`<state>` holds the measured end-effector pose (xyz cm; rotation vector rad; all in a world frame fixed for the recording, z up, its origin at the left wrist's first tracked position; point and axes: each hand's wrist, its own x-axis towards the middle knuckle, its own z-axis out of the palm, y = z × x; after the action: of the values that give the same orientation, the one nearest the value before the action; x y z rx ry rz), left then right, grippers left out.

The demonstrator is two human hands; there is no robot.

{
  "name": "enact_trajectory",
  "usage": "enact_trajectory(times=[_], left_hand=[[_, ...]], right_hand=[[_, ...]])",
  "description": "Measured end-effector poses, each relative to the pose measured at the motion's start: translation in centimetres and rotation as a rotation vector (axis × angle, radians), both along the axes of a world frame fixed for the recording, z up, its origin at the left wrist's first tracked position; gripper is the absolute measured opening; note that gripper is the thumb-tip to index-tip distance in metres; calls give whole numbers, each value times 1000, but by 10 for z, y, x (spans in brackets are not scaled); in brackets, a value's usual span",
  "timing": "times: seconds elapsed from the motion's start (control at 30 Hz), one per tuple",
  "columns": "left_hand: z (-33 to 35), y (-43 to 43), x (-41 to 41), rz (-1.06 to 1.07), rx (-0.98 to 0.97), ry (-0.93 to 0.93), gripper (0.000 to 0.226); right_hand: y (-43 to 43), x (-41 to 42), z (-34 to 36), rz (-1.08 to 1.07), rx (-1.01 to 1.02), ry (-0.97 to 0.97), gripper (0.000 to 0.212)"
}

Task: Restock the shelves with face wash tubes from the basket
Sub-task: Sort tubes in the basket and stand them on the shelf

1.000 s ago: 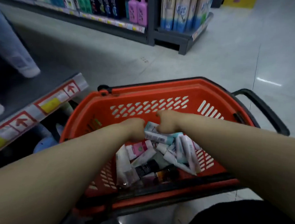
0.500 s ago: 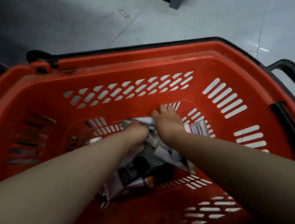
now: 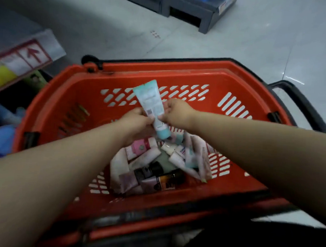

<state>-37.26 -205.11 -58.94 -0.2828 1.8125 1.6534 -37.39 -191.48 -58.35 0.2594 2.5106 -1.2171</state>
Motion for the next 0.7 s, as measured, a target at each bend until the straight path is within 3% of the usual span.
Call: enact_trajectory(times=[0.13, 0.23, 0.33, 0.47, 0.7], left_hand=[[73, -36, 23, 11, 32, 137, 19], [126, -64, 44, 10, -2, 304, 13], [180, -90, 66, 63, -17, 412, 26], [248, -130, 88, 137, 14, 519, 28], [351, -202, 98, 299, -71, 724, 11]], right_hand=[[-25, 26, 77, -50, -175, 117, 7], [-53, 49, 131, 1, -226, 193, 26], [-80, 67, 185, 84, -305, 249, 40], [-125, 83, 254, 209, -234, 384, 56], [-201, 86, 353, 270, -262, 581, 47]])
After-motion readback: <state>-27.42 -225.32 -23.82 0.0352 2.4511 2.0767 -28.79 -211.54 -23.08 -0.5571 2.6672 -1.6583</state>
